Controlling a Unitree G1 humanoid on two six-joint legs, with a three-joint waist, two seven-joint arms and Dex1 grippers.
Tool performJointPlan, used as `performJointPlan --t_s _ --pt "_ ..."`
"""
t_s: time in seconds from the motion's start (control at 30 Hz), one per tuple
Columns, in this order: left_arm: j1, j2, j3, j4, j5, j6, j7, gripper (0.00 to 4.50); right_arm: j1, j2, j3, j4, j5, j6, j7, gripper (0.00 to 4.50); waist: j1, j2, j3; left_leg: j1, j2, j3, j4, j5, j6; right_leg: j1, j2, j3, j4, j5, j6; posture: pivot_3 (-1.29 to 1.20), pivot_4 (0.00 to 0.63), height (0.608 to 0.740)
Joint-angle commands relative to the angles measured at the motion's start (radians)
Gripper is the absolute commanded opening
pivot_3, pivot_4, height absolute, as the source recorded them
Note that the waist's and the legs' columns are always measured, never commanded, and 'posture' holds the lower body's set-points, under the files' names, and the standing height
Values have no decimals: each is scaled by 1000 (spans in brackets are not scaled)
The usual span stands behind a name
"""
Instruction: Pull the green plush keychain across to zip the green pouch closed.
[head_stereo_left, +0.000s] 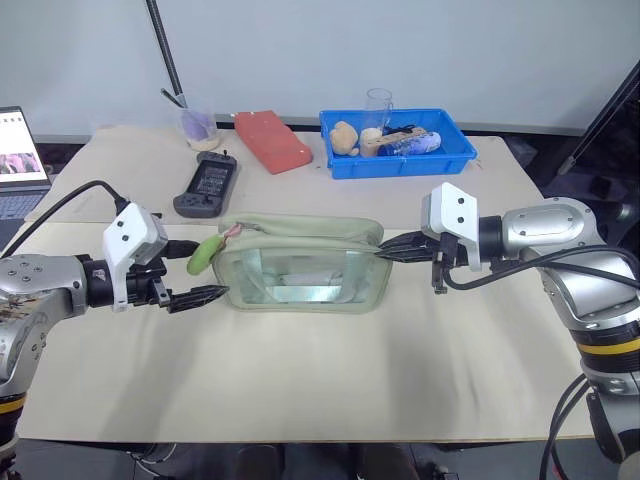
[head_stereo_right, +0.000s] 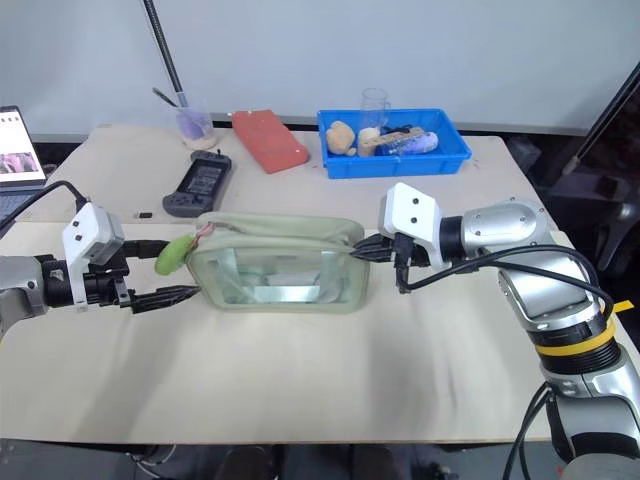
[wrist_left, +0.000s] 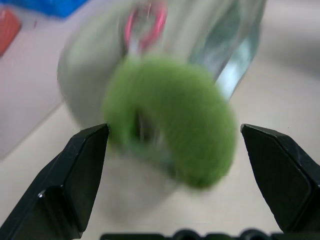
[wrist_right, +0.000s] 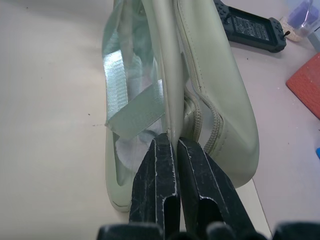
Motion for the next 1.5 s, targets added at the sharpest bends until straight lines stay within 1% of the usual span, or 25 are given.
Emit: performJointPlan --t_s 0.03,0.07,0.17,0.3,0.43,0.53,0.63,0.77,0.9,1.0,1.13,1.17,1.2,1.3,1.37,1.4,1.43,1.5 --pt "-17 9 16 3 12 -43 -6 4500 -20 -6 -26 -16 0 0 3 22 2 0 0 0 0 0 0 0 0 0 0 0 0 0 0 0 150 740" --pt "-28 2 19 5 4 -39 -1 4500 -20 -6 -26 -17 0 1 2 22 2 0 0 0 0 0 0 0 0 0 0 0 0 0 0 0 150 740" --pt "-56 -6 26 12 -13 -31 6 3622 -18 -6 -27 -19 1 4 0 0 2 0 0 0 0 0 0 0 0 0 0 0 0 0 0 0 150 740" --pt "-72 4 43 8 -37 -8 -2 1743 -13 -9 -28 -17 -2 2 -1 0 1 0 0 0 0 1 0 0 0 0 0 0 0 0 0 0 150 740" --pt "-69 28 71 11 -49 6 -16 40 -11 -8 -29 -21 1 4 -2 0 1 0 0 0 0 1 0 0 0 0 0 0 0 0 0 0 150 740" --pt "-100 43 82 26 -61 23 -13 40 -13 -7 -28 -20 1 4 -3 0 1 0 0 0 0 1 0 0 0 0 0 0 0 0 0 0 150 740" --pt "-184 54 58 33 -52 3 -5 40 -12 -6 -28 -20 1 2 -2 0 6 0 0 0 0 0 0 0 0 0 0 -1 0 -1 1 0 150 740" --pt "-300 48 -60 -29 2 -49 -12 40 -17 6 -23 -8 1 0 -5 0 7 0 0 0 0 1 0 0 0 1 0 -1 -1 0 1 0 150 740" --pt "-376 2 -210 -48 107 -118 2 40 -20 16 -18 -15 0 0 -7 0 5 0 0 0 0 1 0 0 0 1 0 -1 0 0 1 0 150 740" --pt "-399 -32 -268 -26 152 -155 -2 40 -15 25 -16 -26 0 7 -14 0 1 0 0 0 0 1 0 0 0 1 1 0 0 0 1 0 150 740" --pt "-416 -59 -289 3 169 -177 -21 40 -5 28 -23 -35 2 13 -22 0 1 0 0 0 0 0 0 0 0 1 1 0 1 0 1 0 150 740" --pt "-420 -62 -287 11 168 -176 -25 781 -2 27 -24 -37 3 13 -23 0 1 0 0 0 0 0 0 0 0 1 1 0 0 0 1 0 150 740" --pt "-425 -64 -285 21 167 -175 -29 1095 0 26 -24 -38 3 13 -24 0 1 0 0 0 0 0 0 0 0 1 1 0 0 0 1 0 150 740" --pt "-435 -60 -271 39 158 -168 -45 2477 3 25 -27 -41 5 16 -28 0 1 0 0 0 0 0 0 0 0 1 1 0 0 -1 2 0 150 740" --pt "-432 -43 -247 43 132 -140 -65 3373 5 23 -29 -40 4 15 -29 0 1 0 0 0 0 0 0 0 0 1 1 0 0 -1 2 0 150 740" --pt "-427 -31 -231 45 120 -126 -74 3946 5 22 -30 -38 3 14 -30 0 0 0 0 0 0 0 0 0 0 1 1 0 0 -1 2 0 150 740" --pt "-424 -23 -220 48 116 -117 -79 4353 4 22 -31 -35 3 12 -30 0 0 0 0 0 0 0 0 0 0 1 1 0 0 -1 2 0 150 740" --pt "-414 -2 -196 63 110 -106 -88 4439 3 24 -30 -29 2 9 -32 0 0 0 0 0 0 0 0 0 0 1 1 0 0 -1 2 0 150 740"
